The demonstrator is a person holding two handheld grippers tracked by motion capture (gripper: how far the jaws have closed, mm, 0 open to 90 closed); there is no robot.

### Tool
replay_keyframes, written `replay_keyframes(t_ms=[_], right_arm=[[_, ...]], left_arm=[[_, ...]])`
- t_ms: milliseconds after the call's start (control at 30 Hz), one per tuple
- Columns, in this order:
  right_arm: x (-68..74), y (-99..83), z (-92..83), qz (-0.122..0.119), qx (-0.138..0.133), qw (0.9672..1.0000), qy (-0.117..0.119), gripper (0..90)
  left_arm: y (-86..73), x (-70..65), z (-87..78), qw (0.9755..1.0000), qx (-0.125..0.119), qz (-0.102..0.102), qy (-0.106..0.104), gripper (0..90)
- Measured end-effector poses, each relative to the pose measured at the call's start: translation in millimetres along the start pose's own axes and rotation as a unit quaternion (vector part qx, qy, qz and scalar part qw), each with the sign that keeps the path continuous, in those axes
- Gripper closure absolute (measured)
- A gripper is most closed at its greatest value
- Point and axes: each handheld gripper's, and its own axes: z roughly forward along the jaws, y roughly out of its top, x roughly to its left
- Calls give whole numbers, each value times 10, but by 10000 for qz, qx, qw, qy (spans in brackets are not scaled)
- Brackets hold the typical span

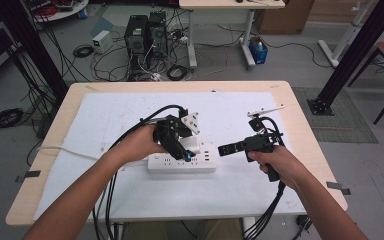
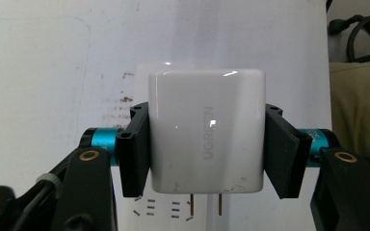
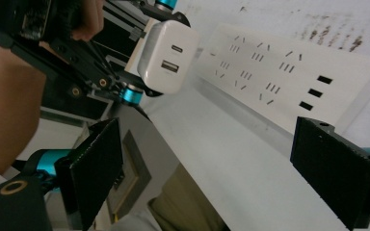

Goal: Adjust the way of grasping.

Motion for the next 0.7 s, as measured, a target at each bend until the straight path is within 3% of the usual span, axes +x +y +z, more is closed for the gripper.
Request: replay_keyframes(t_ms=[200, 500, 700], right_arm=[[-2, 35, 46, 307, -87, 9991, 266, 109], [16, 117, 183, 655, -101, 9968, 437, 109], [21, 147, 270, 766, -74, 9962, 416, 114]], left_arm=[[44, -9, 30, 9998, -177, -12, -60, 425], [113, -38, 102, 9992, -377, 12, -98, 425], [120, -43, 98, 9990, -433, -8, -75, 425]])
